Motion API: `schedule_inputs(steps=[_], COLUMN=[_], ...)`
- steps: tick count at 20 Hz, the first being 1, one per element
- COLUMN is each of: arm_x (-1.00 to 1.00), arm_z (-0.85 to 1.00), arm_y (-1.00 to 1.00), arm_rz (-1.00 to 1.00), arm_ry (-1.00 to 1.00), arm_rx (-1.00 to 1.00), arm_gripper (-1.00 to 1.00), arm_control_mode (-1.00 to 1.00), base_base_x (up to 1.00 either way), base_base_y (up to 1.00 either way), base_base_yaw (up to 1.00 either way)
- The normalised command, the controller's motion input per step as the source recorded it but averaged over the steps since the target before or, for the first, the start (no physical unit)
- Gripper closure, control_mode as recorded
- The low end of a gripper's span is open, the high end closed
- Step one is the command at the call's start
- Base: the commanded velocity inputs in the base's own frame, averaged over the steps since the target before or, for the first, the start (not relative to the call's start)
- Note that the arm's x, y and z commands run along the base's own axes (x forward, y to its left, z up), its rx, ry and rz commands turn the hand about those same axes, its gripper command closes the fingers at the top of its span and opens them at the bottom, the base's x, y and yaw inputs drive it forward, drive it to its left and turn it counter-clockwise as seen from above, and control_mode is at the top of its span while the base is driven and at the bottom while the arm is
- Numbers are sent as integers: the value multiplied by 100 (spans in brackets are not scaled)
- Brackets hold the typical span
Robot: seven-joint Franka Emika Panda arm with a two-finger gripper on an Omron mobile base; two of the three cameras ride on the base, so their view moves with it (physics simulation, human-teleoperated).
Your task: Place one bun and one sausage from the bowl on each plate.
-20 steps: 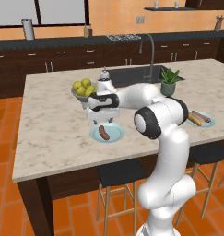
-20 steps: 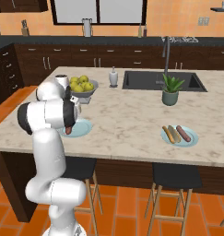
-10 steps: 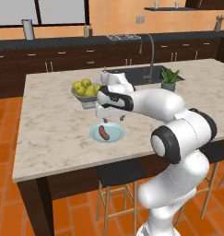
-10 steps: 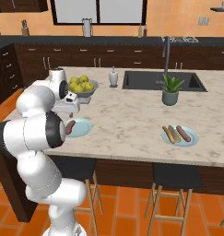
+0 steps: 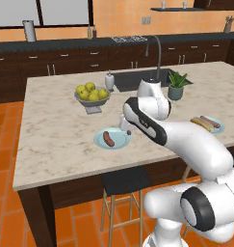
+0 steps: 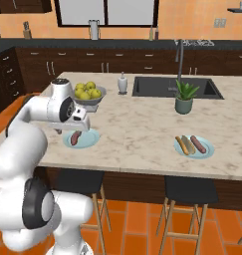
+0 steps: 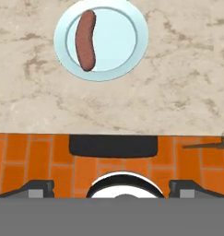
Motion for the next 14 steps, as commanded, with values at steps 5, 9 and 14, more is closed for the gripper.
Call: schedule_inputs(steps=[5,9,14], arm_x=[-92,-98,-40], arm_z=[88,26,0], arm_y=[0,-5,-4], arm_rz=[0,0,0], arm_ry=[-10,-38,-8], arm_rx=[0,3,0], arm_gripper=[-100,-100,-100], arm_control_mode=[-100,-100,-100], base_base_x=[0,0,0], base_base_y=[0,0,0], base_base_yaw=[0,0,0])
